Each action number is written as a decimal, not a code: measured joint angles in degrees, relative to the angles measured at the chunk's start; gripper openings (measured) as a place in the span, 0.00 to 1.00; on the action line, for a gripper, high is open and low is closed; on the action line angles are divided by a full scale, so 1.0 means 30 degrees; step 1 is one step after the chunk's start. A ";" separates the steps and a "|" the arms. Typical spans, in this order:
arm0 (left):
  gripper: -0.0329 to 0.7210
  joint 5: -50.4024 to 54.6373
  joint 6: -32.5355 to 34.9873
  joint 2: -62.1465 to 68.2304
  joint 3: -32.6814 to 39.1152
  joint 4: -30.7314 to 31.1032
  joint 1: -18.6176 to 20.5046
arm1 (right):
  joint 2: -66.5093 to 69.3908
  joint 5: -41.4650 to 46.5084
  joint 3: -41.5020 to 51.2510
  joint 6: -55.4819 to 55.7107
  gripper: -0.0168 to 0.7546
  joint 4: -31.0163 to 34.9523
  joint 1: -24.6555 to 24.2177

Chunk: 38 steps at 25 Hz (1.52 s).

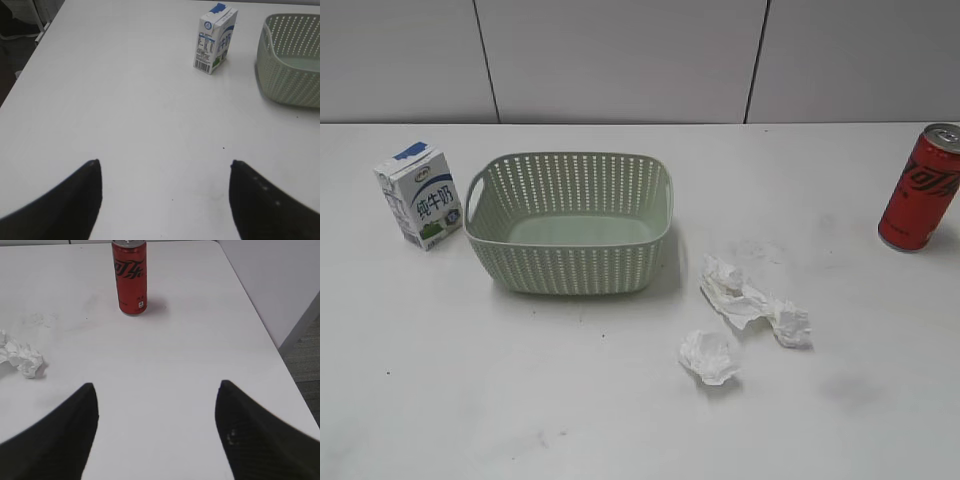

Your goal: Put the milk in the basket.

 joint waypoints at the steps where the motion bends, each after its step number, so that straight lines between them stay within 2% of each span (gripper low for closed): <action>1: 0.81 0.0000 0.0000 0.0000 0.0000 0.0000 0.0000 | 0.0000 0.0000 0.0000 0.0000 0.78 0.0000 0.0000; 14: 0.81 -0.0181 0.0415 0.0000 0.0000 0.0081 0.0000 | 0.0000 0.0000 0.0000 0.0000 0.78 0.0000 0.0000; 18: 0.81 -0.1900 0.1113 0.0734 -0.0496 0.0277 0.0000 | 0.0000 0.0000 0.0000 0.0000 0.78 0.0000 0.0000; 24: 0.82 -0.5778 0.1327 0.6595 -0.1274 0.0448 0.0000 | 0.0000 0.0000 0.0000 0.0000 0.78 0.0000 0.0000; 29: 0.89 -0.8356 0.1717 1.2421 -0.2655 -0.0050 0.0000 | 0.0000 0.0000 0.0000 0.0000 0.78 0.0000 0.0000; 34: 0.93 -0.8847 0.3721 1.8647 -0.5830 -0.0570 0.0000 | 0.0000 0.0000 0.0000 0.0000 0.78 0.0000 0.0000; 38: 0.93 -0.7909 0.6175 2.3499 -0.9397 -0.1966 -0.0038 | 0.0000 0.0000 0.0000 0.0000 0.78 0.0000 0.0000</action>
